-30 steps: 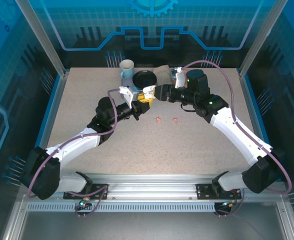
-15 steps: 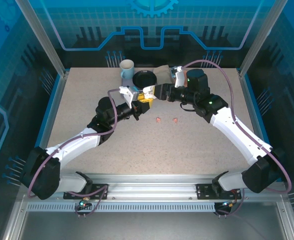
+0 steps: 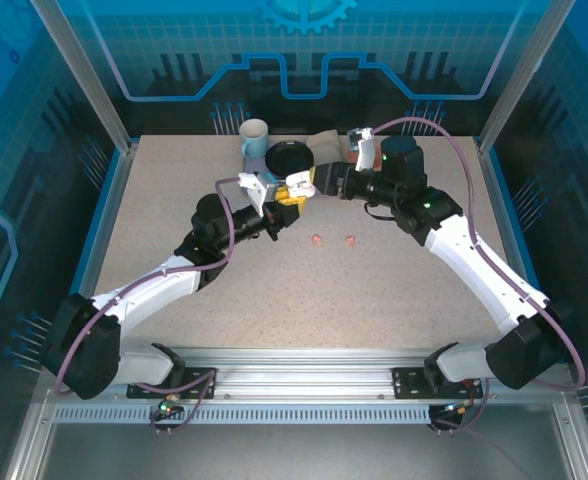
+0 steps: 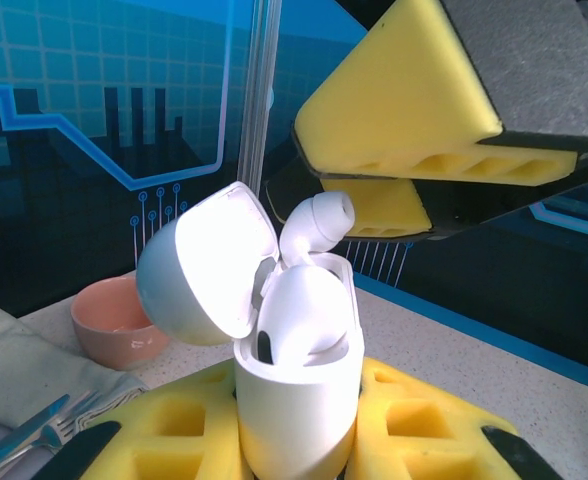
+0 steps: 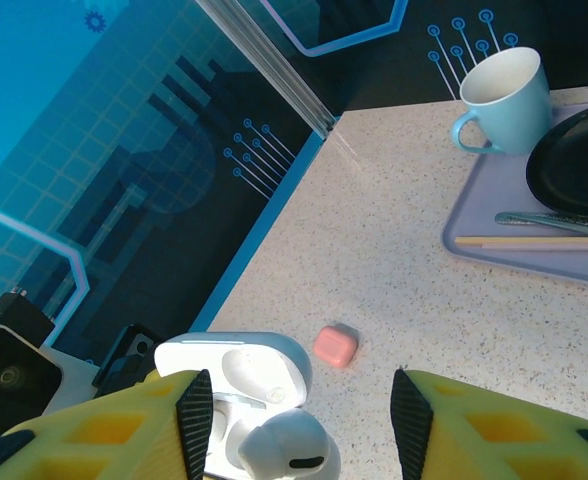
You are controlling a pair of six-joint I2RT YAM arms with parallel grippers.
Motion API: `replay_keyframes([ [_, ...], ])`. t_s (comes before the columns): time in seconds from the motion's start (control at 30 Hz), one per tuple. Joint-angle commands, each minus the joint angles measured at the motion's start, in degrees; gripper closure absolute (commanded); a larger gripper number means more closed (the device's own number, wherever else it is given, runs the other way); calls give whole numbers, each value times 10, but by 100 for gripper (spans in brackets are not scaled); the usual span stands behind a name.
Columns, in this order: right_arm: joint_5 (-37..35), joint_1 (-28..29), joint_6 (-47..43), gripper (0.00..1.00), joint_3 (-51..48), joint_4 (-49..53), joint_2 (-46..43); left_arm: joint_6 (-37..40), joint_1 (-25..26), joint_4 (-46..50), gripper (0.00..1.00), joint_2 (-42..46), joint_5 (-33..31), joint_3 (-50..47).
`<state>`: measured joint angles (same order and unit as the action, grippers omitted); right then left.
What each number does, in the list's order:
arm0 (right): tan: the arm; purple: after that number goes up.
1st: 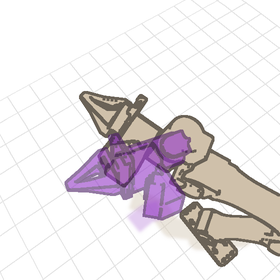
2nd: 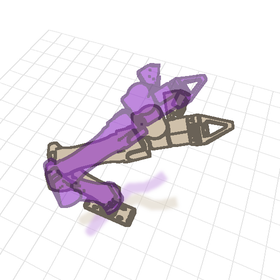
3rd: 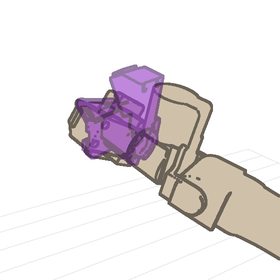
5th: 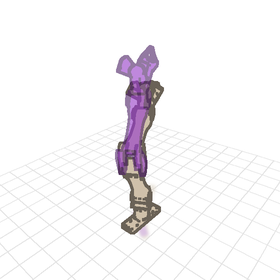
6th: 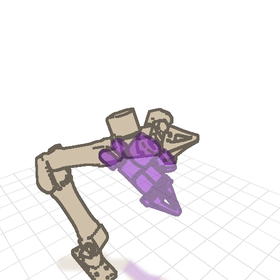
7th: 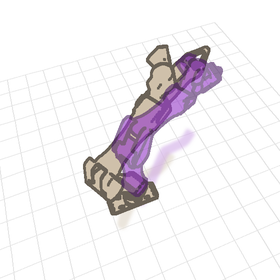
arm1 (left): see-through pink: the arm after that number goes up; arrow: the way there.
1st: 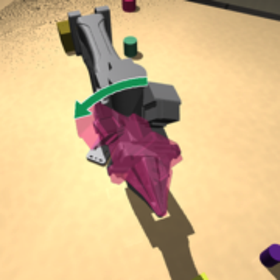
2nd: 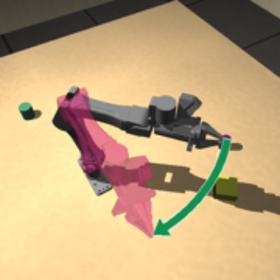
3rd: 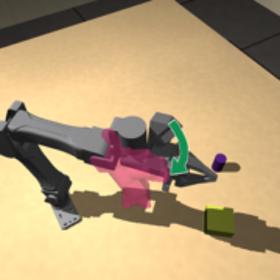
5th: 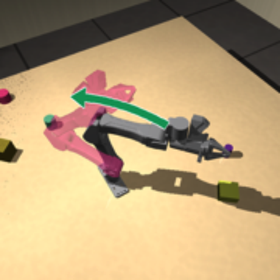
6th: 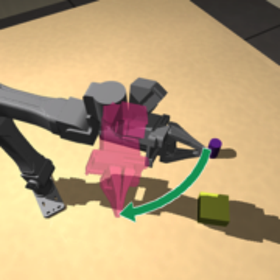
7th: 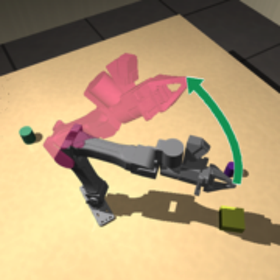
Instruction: Insert the wireless bluetooth earbuds into the charging case
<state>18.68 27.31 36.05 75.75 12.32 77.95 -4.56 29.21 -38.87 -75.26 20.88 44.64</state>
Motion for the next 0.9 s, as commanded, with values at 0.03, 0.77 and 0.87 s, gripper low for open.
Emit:
replay_keyframes([
  [0.03,19,-6,7,47,-1,-13,-14,2,3,-18,100,12,10,14],
  [0.77,29,-8,14,56,-22,-22,-19,0,3,-19,100,9,8,14],
  [0.87,35,-9,17,59,-22,-26,-18,1,3,-19,100,10,8,13],
])
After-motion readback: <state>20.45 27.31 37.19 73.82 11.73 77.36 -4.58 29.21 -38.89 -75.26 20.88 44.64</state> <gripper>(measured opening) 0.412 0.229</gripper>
